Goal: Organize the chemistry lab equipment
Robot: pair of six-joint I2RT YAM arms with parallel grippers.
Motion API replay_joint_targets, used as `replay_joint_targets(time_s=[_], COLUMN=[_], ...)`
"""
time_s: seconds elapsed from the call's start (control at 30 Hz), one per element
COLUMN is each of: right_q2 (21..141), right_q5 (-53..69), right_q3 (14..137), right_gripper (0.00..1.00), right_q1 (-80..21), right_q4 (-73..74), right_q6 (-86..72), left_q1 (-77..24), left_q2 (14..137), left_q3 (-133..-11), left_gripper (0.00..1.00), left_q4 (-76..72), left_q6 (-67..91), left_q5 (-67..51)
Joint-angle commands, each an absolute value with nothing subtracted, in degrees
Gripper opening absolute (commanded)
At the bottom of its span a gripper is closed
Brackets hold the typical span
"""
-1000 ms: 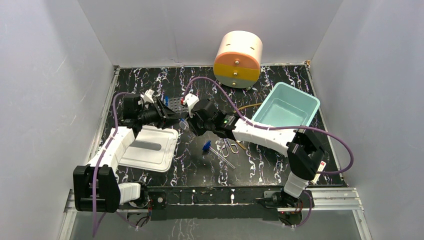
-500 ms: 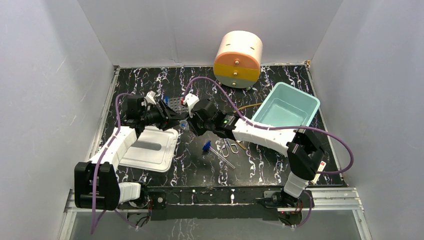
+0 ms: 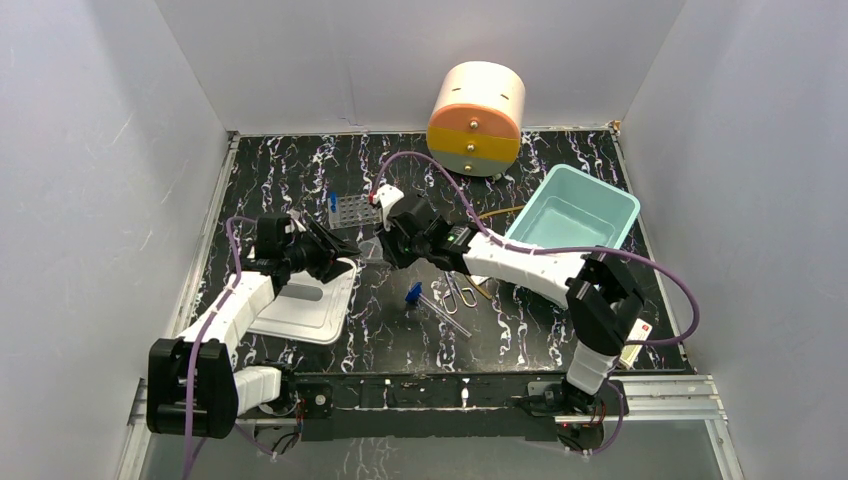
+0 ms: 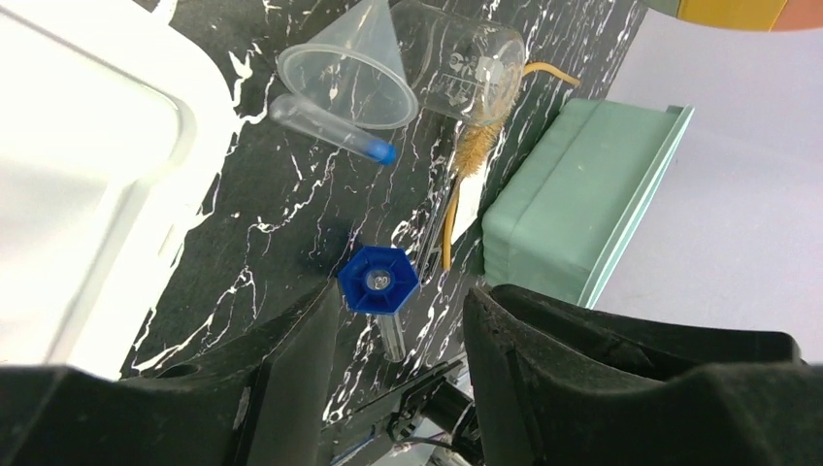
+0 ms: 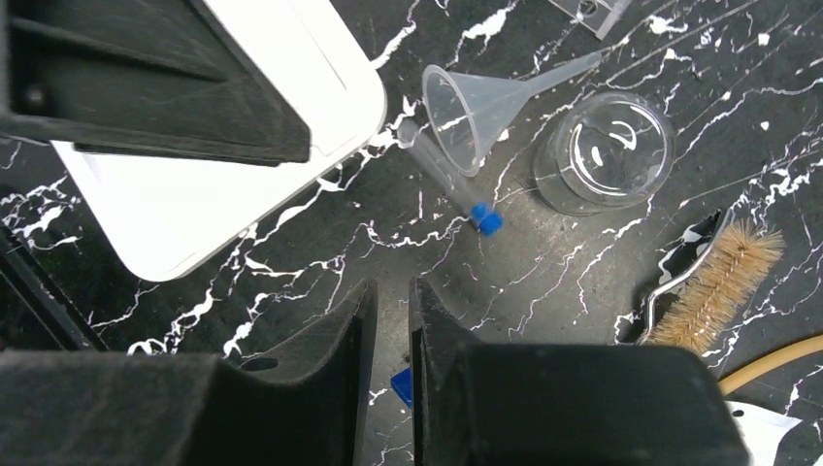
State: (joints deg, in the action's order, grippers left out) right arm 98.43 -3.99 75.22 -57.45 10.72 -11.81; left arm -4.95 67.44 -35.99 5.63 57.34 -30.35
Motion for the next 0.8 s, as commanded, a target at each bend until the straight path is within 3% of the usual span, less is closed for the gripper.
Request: replay_joint_targets(time_s=[0.0, 0.3, 0.77], right_q2=[100.6, 109.18, 116.49], right_q5=[-2.87, -4.18, -1.98], right_q3=[77.32, 82.31, 85.56], right_gripper=[0.27, 0.52, 0.58], right_q1=[-56.71, -55.28, -55.28], right_q4=[12.56, 19.13, 13.96], right_q6=[-13.36, -9.65, -6.97], left_q1=[-4.93, -4.92, -4.92], left_q2=[65.24, 62.0, 61.33], left_q3=[-35.08, -37.11, -40.79], left_gripper=[0.49, 0.51, 0.54], left_q4=[6.15, 13.49, 20.5], left_q6=[59.54, 57.86, 56.22], left_q5=[-28.39, -19.05, -10.7])
